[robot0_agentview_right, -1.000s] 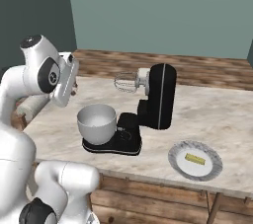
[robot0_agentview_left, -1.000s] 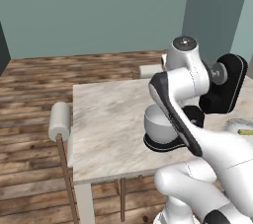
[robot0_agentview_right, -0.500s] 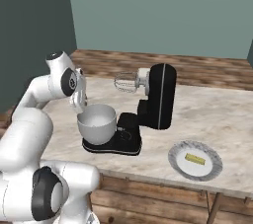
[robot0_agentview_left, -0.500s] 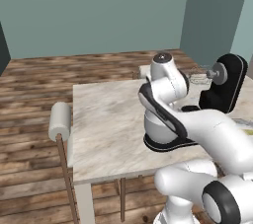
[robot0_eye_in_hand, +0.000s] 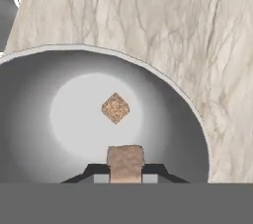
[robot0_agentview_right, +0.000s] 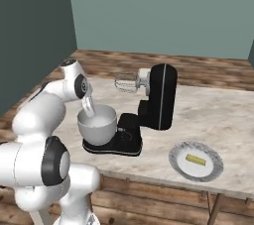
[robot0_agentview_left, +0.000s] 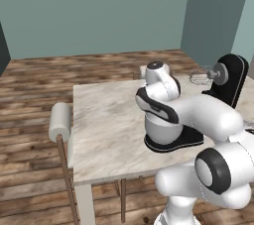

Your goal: Add butter and sugar cubes to the stand mixer bowl and then turn on the stand mixer to begin making frosting.

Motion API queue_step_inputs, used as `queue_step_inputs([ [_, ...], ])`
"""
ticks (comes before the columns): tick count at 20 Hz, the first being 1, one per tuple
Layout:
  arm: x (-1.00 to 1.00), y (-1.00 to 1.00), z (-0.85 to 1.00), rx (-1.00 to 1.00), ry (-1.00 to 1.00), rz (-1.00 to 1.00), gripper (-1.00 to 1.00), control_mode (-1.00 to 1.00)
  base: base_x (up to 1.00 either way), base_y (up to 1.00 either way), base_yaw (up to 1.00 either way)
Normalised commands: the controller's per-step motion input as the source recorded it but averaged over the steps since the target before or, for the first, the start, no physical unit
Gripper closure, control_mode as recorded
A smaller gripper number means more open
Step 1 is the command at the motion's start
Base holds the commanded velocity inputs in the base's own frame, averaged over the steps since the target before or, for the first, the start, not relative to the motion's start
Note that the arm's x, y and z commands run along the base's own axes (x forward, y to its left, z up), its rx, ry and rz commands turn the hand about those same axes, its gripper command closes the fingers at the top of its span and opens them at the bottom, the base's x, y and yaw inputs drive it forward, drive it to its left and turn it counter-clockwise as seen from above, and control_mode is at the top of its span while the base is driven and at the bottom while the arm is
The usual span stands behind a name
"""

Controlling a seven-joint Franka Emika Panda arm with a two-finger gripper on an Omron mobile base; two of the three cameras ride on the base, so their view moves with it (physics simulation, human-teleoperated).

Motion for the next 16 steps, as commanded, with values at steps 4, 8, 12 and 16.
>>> queue_step_inputs([
  [4, 0.16, -0.12, -0.59, -0.04, 0.11, 0.17, 1.0, -1.0, 0.0, 0.0, 0.0],
  [8, 0.23, -0.12, -0.63, -0.04, 0.11, 0.17, 1.0, -1.0, 0.0, 0.0, 0.0],
  [12, 0.24, -0.11, -0.65, -0.04, 0.08, 0.17, 1.0, -1.0, 0.0, 0.0, 0.0],
  [16, 0.14, -0.03, -0.61, -0.08, 0.05, 0.15, -1.0, -1.0, 0.0, 0.0, 0.0],
])
